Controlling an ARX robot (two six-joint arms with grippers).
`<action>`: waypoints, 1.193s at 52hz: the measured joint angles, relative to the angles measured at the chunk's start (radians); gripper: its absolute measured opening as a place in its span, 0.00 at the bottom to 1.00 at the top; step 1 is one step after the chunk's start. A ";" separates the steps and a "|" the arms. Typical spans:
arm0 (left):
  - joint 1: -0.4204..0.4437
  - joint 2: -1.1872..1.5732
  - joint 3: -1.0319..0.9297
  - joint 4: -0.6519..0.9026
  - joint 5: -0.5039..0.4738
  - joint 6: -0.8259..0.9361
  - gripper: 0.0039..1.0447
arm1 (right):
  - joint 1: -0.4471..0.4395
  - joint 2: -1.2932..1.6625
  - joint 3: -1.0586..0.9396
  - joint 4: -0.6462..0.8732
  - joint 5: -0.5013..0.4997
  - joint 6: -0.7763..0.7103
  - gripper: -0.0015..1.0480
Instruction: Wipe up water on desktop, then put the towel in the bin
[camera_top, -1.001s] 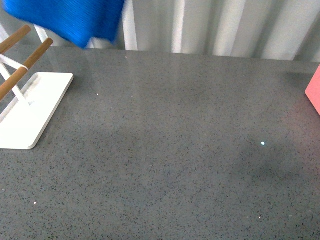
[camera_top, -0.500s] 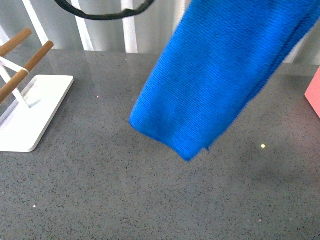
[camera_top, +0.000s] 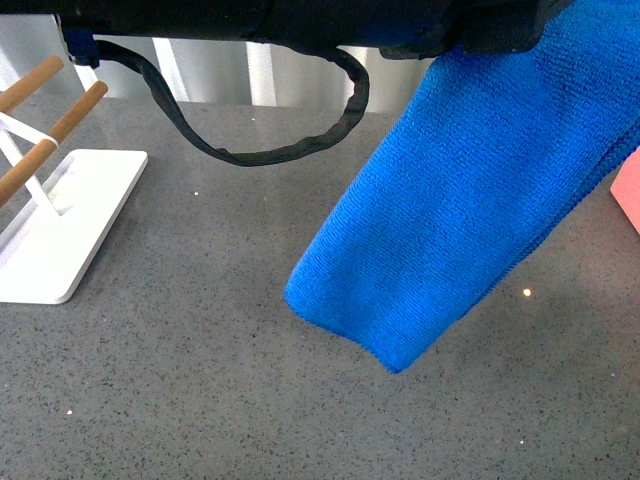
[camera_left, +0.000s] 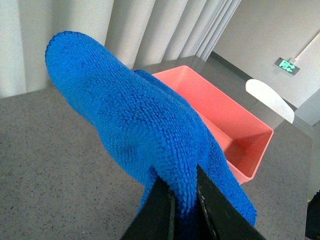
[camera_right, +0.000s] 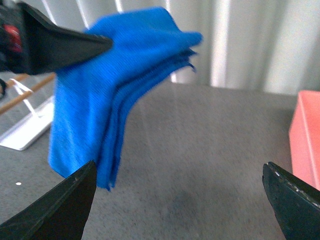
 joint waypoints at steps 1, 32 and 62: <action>0.000 0.000 0.000 0.000 -0.001 0.000 0.03 | -0.001 0.020 0.008 0.021 -0.002 -0.005 0.93; 0.000 -0.014 0.069 -0.021 -0.056 -0.066 0.03 | 0.308 0.747 0.135 0.481 0.126 -0.086 0.93; 0.000 -0.031 0.071 -0.036 -0.056 -0.111 0.03 | 0.424 1.107 0.280 0.807 0.148 -0.037 0.60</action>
